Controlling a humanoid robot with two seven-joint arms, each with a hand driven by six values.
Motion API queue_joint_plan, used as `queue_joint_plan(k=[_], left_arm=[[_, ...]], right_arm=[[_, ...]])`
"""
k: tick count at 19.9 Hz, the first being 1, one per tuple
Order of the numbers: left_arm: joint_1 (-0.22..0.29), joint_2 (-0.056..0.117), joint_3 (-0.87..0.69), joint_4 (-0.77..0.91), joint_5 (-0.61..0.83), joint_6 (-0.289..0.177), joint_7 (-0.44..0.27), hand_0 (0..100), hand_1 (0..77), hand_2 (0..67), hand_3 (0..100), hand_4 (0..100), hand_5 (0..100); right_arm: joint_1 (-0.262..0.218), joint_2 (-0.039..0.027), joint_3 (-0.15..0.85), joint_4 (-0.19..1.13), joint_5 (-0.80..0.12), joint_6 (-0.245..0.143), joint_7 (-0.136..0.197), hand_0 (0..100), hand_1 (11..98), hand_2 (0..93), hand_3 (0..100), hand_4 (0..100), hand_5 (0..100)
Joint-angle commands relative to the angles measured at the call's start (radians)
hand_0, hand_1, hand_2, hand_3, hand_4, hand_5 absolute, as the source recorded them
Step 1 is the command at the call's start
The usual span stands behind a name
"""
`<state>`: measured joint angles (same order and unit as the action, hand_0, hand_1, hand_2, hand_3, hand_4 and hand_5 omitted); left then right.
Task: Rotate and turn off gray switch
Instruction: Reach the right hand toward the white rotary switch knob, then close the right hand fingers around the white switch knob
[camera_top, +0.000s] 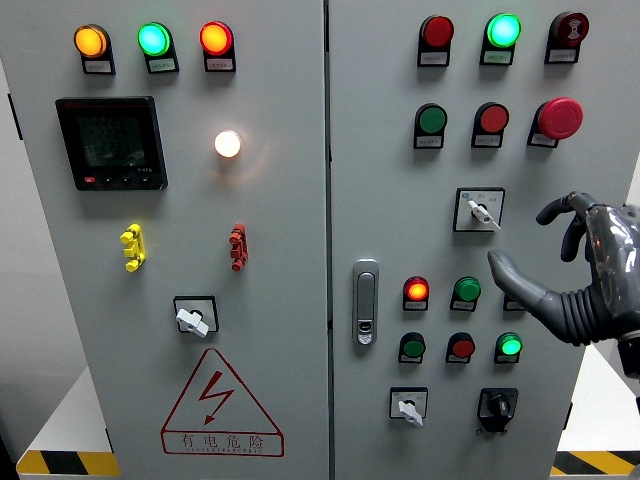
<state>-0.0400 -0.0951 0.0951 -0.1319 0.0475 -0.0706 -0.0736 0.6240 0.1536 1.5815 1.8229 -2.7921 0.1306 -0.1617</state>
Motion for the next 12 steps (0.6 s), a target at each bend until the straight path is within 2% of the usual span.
queue_joint_plan(k=[1, 8, 12], left_arm=[[0.0, 0.0, 0.0, 0.0, 0.0, 0.0, 0.0, 85, 0.0, 13.4, 19, 8, 11], [0.0, 0.0, 0.0, 0.0, 0.0, 0.0, 0.0, 85, 0.0, 13.4, 19, 8, 11], [-0.001, 0.0, 0.0, 0.0, 0.0, 0.0, 0.0, 85, 0.0, 13.4, 19, 8, 11]], right_arm=[[0.017, 0.0013, -0.003, -0.027, -0.003, -0.008, -0.002, 4, 31.2, 54.3, 85, 88, 100], [0.045, -0.0002, -0.017, -0.077, -0.004, -0.011, -0.002, 1, 31.1, 54.8, 86, 88, 100], [0.065, 0.0013, -0.02, -0.103, -0.004, -0.011, -0.002, 0, 31.9, 55.4, 86, 88, 100]])
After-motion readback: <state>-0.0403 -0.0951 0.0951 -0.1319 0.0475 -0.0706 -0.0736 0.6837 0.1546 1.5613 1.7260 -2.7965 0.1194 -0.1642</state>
